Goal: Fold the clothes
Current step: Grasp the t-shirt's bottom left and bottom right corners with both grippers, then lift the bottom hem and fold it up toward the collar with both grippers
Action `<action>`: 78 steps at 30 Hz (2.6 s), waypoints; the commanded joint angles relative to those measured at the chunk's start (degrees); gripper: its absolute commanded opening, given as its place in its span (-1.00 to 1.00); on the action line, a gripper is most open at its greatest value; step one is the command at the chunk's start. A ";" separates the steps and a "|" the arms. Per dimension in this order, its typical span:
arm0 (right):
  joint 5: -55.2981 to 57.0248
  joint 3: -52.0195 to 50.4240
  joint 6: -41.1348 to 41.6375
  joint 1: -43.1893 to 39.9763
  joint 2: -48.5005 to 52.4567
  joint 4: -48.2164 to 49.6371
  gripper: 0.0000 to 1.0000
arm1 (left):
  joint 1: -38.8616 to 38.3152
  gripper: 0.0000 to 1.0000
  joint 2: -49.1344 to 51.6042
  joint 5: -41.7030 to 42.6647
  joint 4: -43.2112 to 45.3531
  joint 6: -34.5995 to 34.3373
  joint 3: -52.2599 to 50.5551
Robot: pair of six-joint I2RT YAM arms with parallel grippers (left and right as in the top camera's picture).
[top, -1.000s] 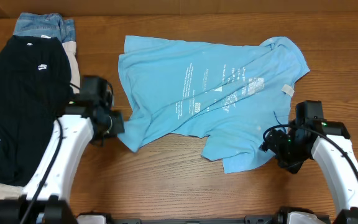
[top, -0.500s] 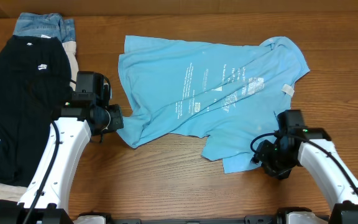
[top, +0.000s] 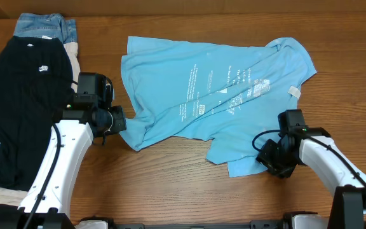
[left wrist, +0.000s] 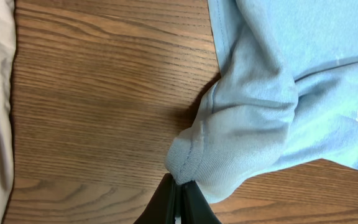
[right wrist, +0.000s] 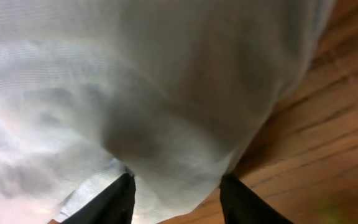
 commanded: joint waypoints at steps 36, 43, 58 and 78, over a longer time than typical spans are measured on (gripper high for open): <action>1.49 36.13 -16.41 -11.47 -4.87 -34.67 -0.92 | 15.13 -0.92 -0.13 -4.44 -20.98 6.69 22.45; 1.25 36.13 -17.97 -14.88 -7.10 -34.45 -0.92 | 15.13 -0.92 -0.15 -5.99 -23.98 4.94 22.45; -1.51 44.65 -20.41 -15.63 -6.95 -31.17 -0.92 | 15.10 -0.92 -3.17 -5.55 -26.56 2.84 22.08; 1.92 49.09 -22.03 -15.61 -7.19 -35.47 -0.92 | 15.06 -0.92 -8.41 -4.22 -28.44 4.13 21.92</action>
